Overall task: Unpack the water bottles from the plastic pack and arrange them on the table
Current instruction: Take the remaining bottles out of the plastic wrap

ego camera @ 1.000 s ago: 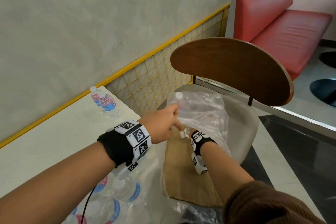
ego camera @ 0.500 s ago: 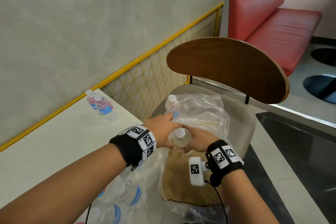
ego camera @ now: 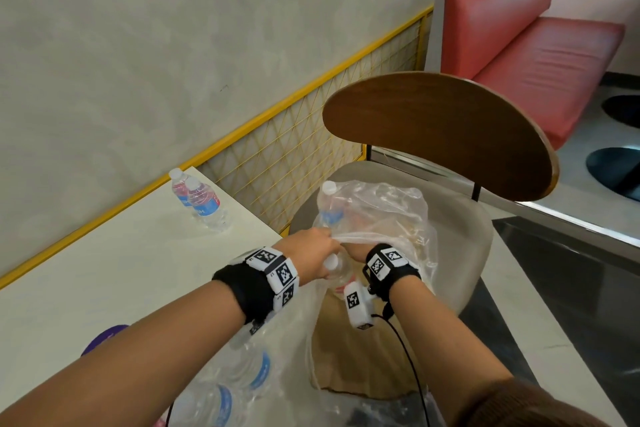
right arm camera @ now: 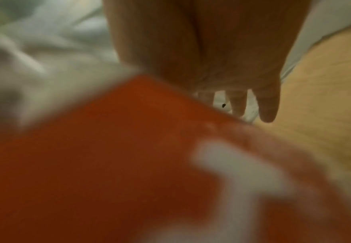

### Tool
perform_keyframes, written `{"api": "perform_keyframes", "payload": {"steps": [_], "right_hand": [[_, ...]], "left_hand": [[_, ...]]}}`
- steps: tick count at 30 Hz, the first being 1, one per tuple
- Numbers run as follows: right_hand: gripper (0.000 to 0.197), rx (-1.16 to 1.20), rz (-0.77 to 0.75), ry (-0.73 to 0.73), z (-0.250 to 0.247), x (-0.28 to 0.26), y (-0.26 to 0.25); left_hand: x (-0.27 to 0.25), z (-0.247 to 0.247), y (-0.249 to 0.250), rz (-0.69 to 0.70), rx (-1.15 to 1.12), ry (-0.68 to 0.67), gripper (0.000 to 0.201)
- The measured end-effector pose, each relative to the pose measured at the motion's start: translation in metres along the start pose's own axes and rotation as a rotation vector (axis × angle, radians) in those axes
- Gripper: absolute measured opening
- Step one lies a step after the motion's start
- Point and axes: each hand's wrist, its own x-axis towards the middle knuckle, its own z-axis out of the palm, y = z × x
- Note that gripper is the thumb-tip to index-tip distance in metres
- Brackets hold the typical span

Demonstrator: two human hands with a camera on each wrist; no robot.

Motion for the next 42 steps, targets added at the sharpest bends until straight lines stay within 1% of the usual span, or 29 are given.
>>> {"api": "perform_keyframes", "payload": {"steps": [2, 4, 5, 6, 7, 9, 11, 12, 13, 14, 15, 18, 21, 23, 26, 28, 30, 32, 33, 35, 37, 39, 41, 42], "right_hand": [[0.029, -0.074, 0.021, 0.027, 0.004, 0.039, 0.012], [0.028, -0.114, 0.045, 0.054, 0.006, 0.085, 0.030], [0.026, -0.158, 0.059, 0.055, 0.004, 0.077, 0.021], [0.027, -0.190, 0.044, 0.053, -0.002, 0.048, -0.001], [0.029, -0.198, 0.031, 0.058, -0.005, 0.036, -0.010], [0.030, -0.266, 0.009, 0.042, -0.006, 0.034, -0.019], [0.038, -0.342, -0.010, 0.044, 0.000, 0.064, -0.008], [0.043, -0.331, 0.008, 0.030, 0.007, 0.090, 0.004], [0.047, -0.266, -0.001, 0.047, 0.014, 0.121, 0.021], [0.049, -0.240, -0.004, 0.040, 0.019, 0.137, 0.033], [0.049, -0.232, -0.008, 0.018, 0.018, 0.125, 0.034], [0.047, -0.130, -0.002, 0.029, 0.007, 0.022, -0.009], [0.041, 0.070, 0.034, -0.001, 0.003, -0.018, -0.015], [0.042, 0.206, -0.017, 0.061, 0.003, -0.030, -0.011], [0.040, 0.360, -0.045, 0.183, 0.016, -0.037, 0.000], [0.035, 0.396, -0.072, 0.269, 0.022, -0.042, 0.004], [0.026, 0.419, -0.161, 0.367, 0.026, -0.048, 0.009], [0.021, 0.326, -0.255, 0.434, 0.028, -0.050, 0.014], [0.020, 0.235, -0.275, 0.429, 0.028, -0.049, 0.015], [0.020, 0.115, -0.274, 0.348, 0.027, -0.051, 0.015], [0.033, 0.088, -0.277, 0.273, 0.026, -0.055, 0.013], [0.049, 0.010, -0.287, 0.243, 0.025, -0.058, 0.013], [0.059, -0.078, -0.299, 0.210, 0.027, -0.061, 0.014], [0.060, -0.107, -0.313, 0.207, 0.026, -0.063, 0.013]], "left_hand": [[-0.005, 0.001, -0.006, 0.015, 0.021, -0.013, 0.036], [-0.010, 0.003, -0.012, 0.029, 0.043, -0.021, 0.035], [-0.012, 0.004, -0.014, 0.036, 0.047, -0.020, 0.033], [-0.014, 0.006, -0.017, 0.044, 0.046, -0.019, 0.032], [-0.016, 0.007, -0.019, 0.053, 0.047, -0.020, 0.031], [-0.020, 0.011, -0.022, 0.053, 0.053, -0.030, 0.030], [-0.022, 0.013, -0.024, 0.035, 0.053, -0.037, 0.028], [-0.023, 0.014, -0.025, 0.027, 0.048, -0.038, 0.028], [-0.022, 0.014, -0.026, 0.020, 0.043, -0.037, 0.028], [-0.022, 0.013, -0.027, 0.016, 0.043, -0.035, 0.028], [-0.022, 0.013, -0.028, 0.014, 0.049, -0.031, 0.028], [-0.019, 0.012, -0.026, 0.007, 0.059, -0.012, 0.032], [-0.012, 0.014, -0.018, 0.010, 0.057, 0.018, 0.041], [-0.007, 0.016, -0.013, 0.015, 0.057, 0.053, 0.044], [0.002, 0.014, -0.012, -0.022, -0.003, 0.139, 0.037], [0.007, 0.013, -0.013, -0.062, -0.043, 0.177, 0.033], [0.012, 0.014, -0.014, -0.093, -0.062, 0.191, 0.033], [0.015, 0.014, -0.014, -0.130, -0.064, 0.207, 0.034], [0.016, 0.014, -0.015, -0.149, -0.054, 0.214, 0.035], [0.016, 0.013, -0.016, -0.180, 0.010, 0.224, 0.037], [0.014, 0.013, -0.016, -0.173, 0.132, 0.265, 0.039], [0.013, 0.012, -0.014, -0.116, 0.263, 0.314, 0.039], [0.012, 0.011, -0.011, -0.055, 0.318, 0.339, 0.036], [0.011, 0.011, -0.009, -0.035, 0.305, 0.350, 0.035]]}}
